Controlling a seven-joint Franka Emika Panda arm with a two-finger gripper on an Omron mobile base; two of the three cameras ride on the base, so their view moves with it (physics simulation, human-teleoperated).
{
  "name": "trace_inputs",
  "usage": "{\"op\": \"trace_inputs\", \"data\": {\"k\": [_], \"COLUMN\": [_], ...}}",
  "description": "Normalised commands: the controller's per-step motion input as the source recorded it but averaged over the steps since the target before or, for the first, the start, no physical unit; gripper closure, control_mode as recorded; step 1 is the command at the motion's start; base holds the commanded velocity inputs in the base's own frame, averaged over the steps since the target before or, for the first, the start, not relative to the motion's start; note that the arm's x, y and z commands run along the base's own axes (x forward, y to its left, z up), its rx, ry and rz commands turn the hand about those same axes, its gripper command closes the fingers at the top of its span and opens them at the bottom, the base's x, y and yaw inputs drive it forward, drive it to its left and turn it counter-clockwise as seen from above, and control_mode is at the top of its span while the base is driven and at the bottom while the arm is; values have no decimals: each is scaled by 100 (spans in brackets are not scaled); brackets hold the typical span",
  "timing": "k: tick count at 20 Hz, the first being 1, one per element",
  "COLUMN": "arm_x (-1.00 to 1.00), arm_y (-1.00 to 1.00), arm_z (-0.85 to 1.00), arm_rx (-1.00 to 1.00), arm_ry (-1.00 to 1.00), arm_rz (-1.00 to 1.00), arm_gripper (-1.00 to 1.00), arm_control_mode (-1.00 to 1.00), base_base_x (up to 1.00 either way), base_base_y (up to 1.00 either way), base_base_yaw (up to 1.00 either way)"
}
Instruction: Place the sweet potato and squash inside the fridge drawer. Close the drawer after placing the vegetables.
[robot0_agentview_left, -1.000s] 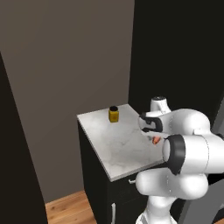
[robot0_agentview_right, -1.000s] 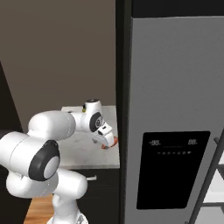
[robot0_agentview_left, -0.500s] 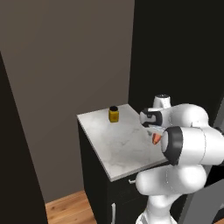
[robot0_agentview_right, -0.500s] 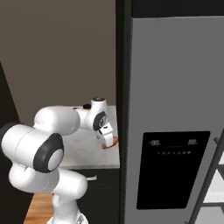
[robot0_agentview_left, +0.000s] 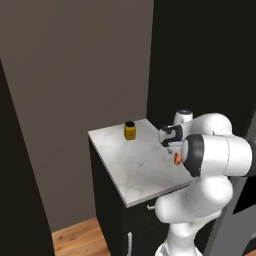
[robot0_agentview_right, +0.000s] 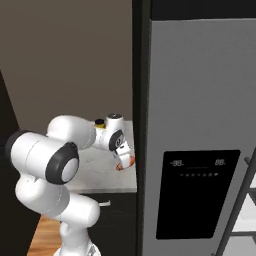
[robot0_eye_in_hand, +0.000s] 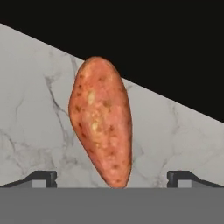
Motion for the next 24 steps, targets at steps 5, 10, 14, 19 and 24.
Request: {"op": "trace_inputs", "data": {"k": [5,10,14,19,24], "arm_x": [11,19,21,8,1], "arm_y": [-21,-14,0,0,0], "arm_z": [-21,-25,-24,-21,-16], "arm_rx": [0,0,0,0,0], "arm_ry": [-4,-1,-1,0,0], "arm_rz": [0,0,0,0,0], "arm_gripper": [-100,-100,-100,-100,100], "arm_control_mode": [-100,-100,-100,-100,-100], "base_base_x": [0,0,0,0,0], "base_base_y": [0,0,0,0,0], "base_base_yaw": [0,0,0,0,0]}}
